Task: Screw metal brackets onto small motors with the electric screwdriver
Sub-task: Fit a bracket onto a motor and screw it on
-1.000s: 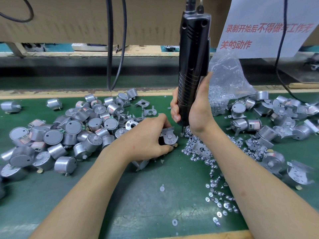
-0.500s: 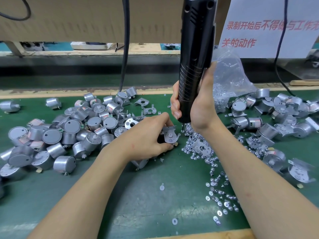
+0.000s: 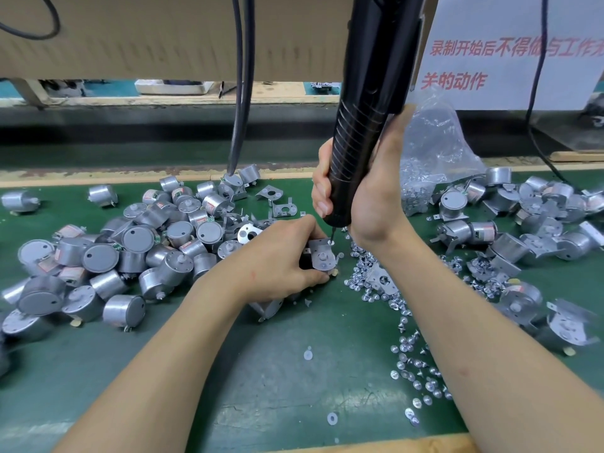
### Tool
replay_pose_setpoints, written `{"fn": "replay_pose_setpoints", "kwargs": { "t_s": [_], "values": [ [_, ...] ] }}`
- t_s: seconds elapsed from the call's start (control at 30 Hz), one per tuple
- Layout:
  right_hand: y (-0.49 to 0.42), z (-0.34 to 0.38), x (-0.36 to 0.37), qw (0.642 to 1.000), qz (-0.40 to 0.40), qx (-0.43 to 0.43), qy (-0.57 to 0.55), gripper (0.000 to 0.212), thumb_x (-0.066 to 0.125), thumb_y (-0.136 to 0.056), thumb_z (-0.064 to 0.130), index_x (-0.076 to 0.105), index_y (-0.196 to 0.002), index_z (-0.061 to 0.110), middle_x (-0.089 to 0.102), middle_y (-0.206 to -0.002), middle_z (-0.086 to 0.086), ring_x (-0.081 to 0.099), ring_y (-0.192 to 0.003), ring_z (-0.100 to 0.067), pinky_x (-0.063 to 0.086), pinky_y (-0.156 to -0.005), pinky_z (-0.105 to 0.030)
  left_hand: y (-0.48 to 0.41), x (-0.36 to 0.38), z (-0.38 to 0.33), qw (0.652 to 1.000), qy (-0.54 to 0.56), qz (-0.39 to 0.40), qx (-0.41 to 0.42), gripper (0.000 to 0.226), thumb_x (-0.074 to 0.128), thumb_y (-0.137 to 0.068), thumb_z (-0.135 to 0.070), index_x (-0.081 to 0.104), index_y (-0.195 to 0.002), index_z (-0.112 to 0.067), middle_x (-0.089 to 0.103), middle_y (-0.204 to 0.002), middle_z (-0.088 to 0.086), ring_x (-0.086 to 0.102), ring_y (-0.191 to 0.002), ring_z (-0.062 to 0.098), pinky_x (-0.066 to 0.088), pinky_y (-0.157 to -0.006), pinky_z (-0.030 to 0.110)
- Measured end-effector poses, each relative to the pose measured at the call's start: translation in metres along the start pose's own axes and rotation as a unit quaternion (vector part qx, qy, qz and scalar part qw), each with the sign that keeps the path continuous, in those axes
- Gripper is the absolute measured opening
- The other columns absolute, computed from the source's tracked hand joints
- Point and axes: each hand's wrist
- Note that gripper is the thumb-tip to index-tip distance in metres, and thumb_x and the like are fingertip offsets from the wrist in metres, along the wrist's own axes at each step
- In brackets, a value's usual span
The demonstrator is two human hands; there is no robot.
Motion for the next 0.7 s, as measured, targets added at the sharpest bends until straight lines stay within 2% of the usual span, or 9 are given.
{"fn": "replay_pose_setpoints", "kwargs": {
  "t_s": [0.13, 0.33, 0.47, 0.7],
  "values": [
    [-0.003, -0.004, 0.004, 1.000, -0.005, 0.006, -0.006, 0.082, 0.004, -0.088, 0.071, 0.048, -0.065, 0.007, 0.047, -0.051, -0.006, 0.040, -0.038, -0.021, 0.035, -0.045, -0.027, 0.000, 0.000, 0.000, 1.000, -0.003, -0.005, -0.004, 0.043, 0.081, -0.076, -0.039, 0.039, -0.089, -0.035, 0.048, -0.085, -0.022, 0.045, -0.085, -0.020, 0.037, -0.068, 0.006],
    [-0.005, -0.009, 0.007, 1.000, 0.000, 0.017, 0.006, 0.081, 0.007, -0.088, 0.073, 0.049, -0.065, 0.008, 0.046, -0.052, -0.006, 0.040, -0.039, -0.022, 0.035, -0.046, -0.027, -0.001, 0.000, 0.000, 1.000, -0.018, -0.008, 0.003, 0.041, 0.080, -0.076, -0.039, 0.044, -0.091, -0.025, 0.049, -0.079, -0.015, 0.050, -0.070, -0.002, 0.037, -0.061, 0.014],
    [-0.004, -0.012, 0.006, 1.000, 0.002, 0.023, 0.018, 0.082, 0.007, -0.089, 0.074, 0.050, -0.065, 0.009, 0.046, -0.053, -0.007, 0.040, -0.040, -0.023, 0.036, -0.046, -0.028, -0.001, -0.001, -0.001, 1.000, -0.003, -0.005, 0.008, 0.040, 0.080, -0.077, -0.036, 0.049, -0.097, -0.021, 0.049, -0.077, -0.019, 0.050, -0.072, -0.009, 0.036, -0.059, 0.011],
    [-0.005, -0.013, 0.005, 0.999, 0.002, 0.030, 0.024, 0.082, 0.007, -0.088, 0.075, 0.050, -0.064, 0.010, 0.046, -0.053, -0.007, 0.040, -0.041, -0.023, 0.036, -0.047, -0.029, -0.001, -0.001, -0.003, 1.000, -0.007, -0.008, 0.012, 0.039, 0.080, -0.077, -0.034, 0.044, -0.088, -0.025, 0.047, -0.074, -0.019, 0.049, -0.073, -0.012, 0.035, -0.058, 0.009]
  ]
}}
Point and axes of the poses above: each hand's wrist, its own y-axis away from the middle knuckle, its own x-axis out of the palm, z = x × y
